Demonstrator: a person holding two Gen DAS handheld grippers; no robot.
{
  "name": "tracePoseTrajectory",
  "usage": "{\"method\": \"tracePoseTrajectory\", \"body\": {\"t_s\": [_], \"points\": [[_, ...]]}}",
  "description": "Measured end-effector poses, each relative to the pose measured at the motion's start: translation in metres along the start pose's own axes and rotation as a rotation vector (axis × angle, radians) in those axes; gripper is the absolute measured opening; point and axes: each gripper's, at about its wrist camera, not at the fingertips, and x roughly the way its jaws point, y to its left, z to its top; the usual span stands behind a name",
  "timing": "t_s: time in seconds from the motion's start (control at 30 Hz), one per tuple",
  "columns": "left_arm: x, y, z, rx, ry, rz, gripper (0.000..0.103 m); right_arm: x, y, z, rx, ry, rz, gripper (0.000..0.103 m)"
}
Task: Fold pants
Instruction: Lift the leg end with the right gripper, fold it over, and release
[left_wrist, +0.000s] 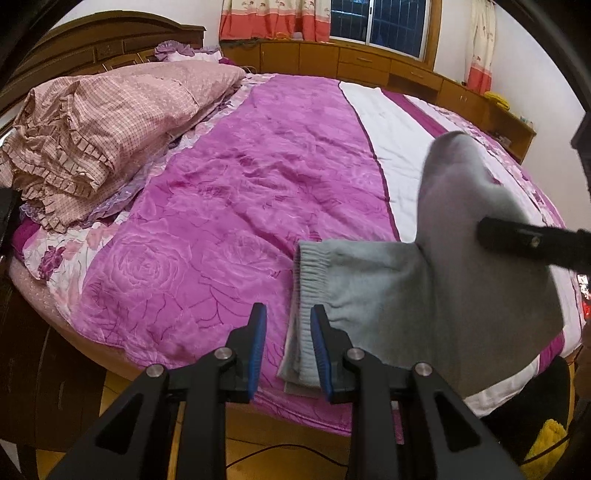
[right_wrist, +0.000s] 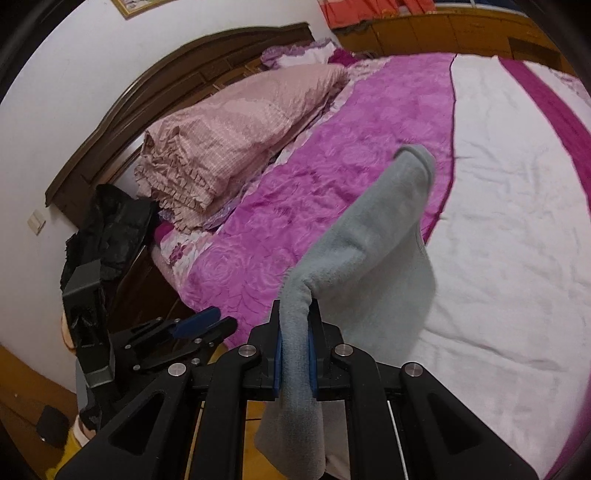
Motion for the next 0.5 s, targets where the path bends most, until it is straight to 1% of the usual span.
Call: {"method": "tracePoseTrajectory", "body": {"t_s": [0.23, 0.5], "points": [[0.015, 0.019, 0.002, -0.012, 0.011, -0.01, 0.025, 0.045, 0.015, 0.003, -0.004, 0.058, -0.006, 0.004], [0.025, 0.036, 0.002, -0.014, 0.008, -0.003, 0.025, 0.09, 0.015, 0.002, 0.02, 0.117, -0.02, 0.004]]}}
